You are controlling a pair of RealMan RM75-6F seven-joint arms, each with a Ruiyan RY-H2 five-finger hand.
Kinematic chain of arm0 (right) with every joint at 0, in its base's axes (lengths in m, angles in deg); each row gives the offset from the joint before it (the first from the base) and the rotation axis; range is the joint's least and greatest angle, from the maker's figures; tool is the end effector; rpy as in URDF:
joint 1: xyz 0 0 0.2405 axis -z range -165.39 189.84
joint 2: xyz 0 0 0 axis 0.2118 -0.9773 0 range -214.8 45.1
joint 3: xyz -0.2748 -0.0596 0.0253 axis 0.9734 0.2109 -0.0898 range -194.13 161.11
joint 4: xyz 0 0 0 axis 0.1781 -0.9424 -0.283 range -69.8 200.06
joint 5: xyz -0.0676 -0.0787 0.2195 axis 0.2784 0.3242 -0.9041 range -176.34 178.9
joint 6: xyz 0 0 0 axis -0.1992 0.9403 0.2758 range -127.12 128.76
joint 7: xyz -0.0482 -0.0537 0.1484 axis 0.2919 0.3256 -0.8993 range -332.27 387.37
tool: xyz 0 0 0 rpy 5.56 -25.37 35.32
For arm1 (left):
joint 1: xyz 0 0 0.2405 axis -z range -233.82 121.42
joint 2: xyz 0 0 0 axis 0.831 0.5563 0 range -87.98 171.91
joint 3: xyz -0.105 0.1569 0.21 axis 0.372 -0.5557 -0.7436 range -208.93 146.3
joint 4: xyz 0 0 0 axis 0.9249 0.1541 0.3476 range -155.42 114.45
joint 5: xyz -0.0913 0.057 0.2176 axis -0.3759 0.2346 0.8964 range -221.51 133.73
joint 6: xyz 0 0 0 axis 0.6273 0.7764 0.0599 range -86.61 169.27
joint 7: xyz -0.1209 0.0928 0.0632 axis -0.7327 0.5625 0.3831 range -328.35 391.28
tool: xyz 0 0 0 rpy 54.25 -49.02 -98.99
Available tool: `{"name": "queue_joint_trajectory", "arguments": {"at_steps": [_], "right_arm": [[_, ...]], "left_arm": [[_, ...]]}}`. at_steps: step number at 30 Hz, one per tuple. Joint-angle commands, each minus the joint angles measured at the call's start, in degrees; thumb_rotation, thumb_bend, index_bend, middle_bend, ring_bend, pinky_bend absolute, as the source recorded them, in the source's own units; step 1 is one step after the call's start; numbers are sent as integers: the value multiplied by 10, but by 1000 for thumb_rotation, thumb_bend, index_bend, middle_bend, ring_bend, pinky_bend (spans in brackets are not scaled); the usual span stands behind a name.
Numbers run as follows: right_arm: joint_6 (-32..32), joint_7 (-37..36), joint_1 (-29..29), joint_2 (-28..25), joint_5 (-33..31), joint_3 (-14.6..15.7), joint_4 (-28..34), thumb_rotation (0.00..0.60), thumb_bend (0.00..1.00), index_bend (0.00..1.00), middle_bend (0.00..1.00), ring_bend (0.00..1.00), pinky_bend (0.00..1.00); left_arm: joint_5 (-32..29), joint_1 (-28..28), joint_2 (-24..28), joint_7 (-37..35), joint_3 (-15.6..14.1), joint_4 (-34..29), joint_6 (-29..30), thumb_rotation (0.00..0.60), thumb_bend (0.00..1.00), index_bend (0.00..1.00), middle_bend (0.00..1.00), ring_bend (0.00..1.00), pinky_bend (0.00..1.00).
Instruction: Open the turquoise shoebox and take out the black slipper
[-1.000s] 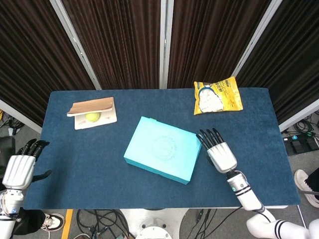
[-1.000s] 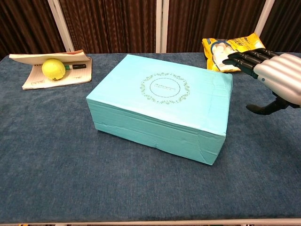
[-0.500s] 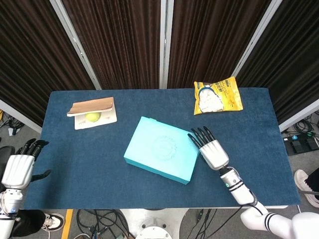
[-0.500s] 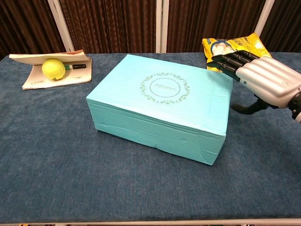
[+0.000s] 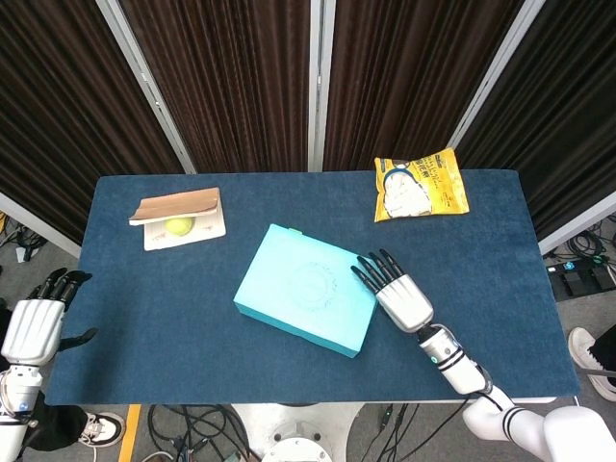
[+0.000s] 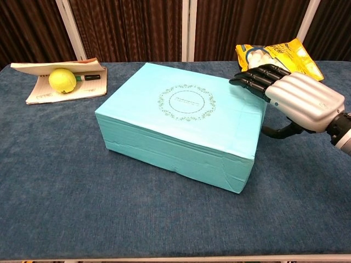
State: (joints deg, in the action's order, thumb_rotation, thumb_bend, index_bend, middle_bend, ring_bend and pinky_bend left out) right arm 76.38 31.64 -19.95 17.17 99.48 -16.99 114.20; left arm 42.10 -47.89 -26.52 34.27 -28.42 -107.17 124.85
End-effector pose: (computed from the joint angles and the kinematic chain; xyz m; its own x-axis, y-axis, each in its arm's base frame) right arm -0.2480 -0.3452 -0.0766 0.5963 0.1028 0.7962 -0.6196 -0.5717 0.5379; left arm -0.3502 0.2295 0.1197 0.4603 -0.0008 0.8878 0.8862 -0.0591 -0.4595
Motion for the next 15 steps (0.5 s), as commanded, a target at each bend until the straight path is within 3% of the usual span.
{"name": "queue_joint_trajectory", "arguments": {"at_steps": [1,10,15], "right_arm": [[-3,-2,-2,0,0,2,-4,600,208,0,47,0,0],[2,-18,-5,10,0,5,-16,600,232,8,95,0,0],[37,-47,-4,21,8,3,-35,600,264,130,159,5,2]], "left_arm": [[0,1,-1,1,0,0,-1,600,70,188,189,114,323],[0,2,0,0,1,-2,-2,600,70,188,189,114,323],[1,2,-1,-3,1,0,0,600,70,192,189,114,323]]}}
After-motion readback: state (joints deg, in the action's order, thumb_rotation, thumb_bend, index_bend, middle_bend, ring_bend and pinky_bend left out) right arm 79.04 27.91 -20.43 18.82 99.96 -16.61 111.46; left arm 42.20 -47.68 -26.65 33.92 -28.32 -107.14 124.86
